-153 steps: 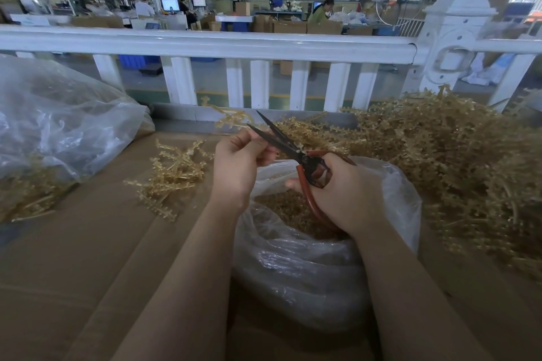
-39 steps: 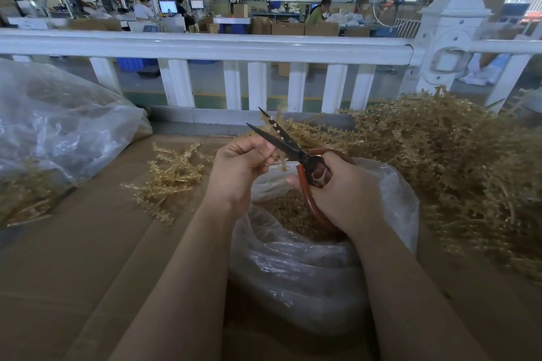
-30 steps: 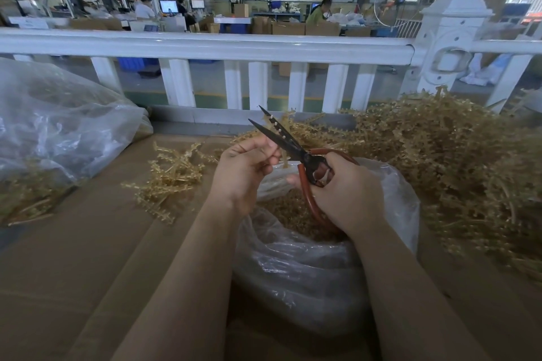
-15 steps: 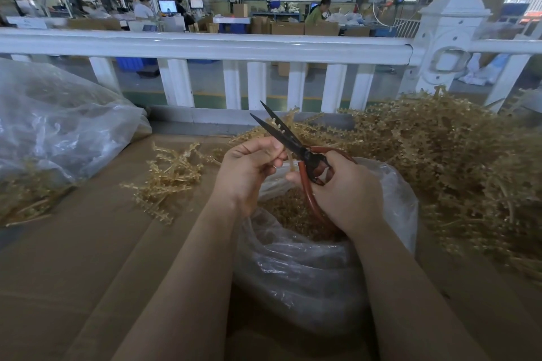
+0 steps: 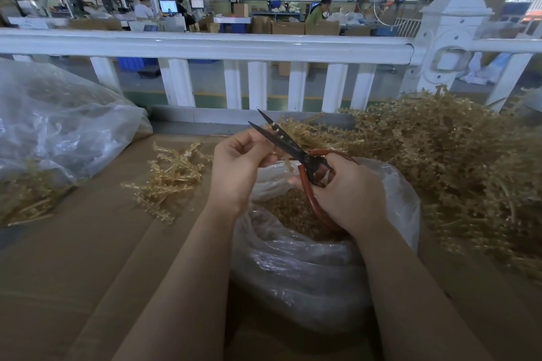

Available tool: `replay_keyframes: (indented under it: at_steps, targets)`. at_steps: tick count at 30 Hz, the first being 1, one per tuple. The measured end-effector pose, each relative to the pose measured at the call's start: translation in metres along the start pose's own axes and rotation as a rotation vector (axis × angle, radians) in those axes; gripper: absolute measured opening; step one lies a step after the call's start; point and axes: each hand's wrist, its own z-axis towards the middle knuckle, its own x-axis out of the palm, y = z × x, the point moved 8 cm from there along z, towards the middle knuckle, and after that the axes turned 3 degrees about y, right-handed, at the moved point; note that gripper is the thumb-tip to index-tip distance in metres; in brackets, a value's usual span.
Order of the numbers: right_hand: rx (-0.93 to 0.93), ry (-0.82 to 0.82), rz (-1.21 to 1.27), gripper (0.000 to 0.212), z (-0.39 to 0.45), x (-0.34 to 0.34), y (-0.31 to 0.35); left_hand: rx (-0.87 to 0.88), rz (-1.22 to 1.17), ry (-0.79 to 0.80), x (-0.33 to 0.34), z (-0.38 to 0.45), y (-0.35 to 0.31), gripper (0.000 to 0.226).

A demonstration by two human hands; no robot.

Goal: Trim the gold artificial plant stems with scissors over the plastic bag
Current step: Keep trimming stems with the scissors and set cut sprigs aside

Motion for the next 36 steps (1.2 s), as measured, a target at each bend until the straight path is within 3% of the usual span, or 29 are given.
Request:
replay_keyframes:
  at_steps: [8,28,36]
  targets:
    - [0.045,0.021,0.040,0.047,0.000,0.002,-0.004,-0.008,-0.057,0.004,0.007,0.001,0.005,0.025]
    - [0.012,-0.043,-0.012,0.066,-0.001,-0.003,0.000,0.039,-0.027,0.042,0.009,0.000,0.003,0.014]
    - [0.003,-0.005,0.002,0.060,0.000,-0.001,0.001,0.026,-0.038,0.059,0.008,0.001,0.004,0.018]
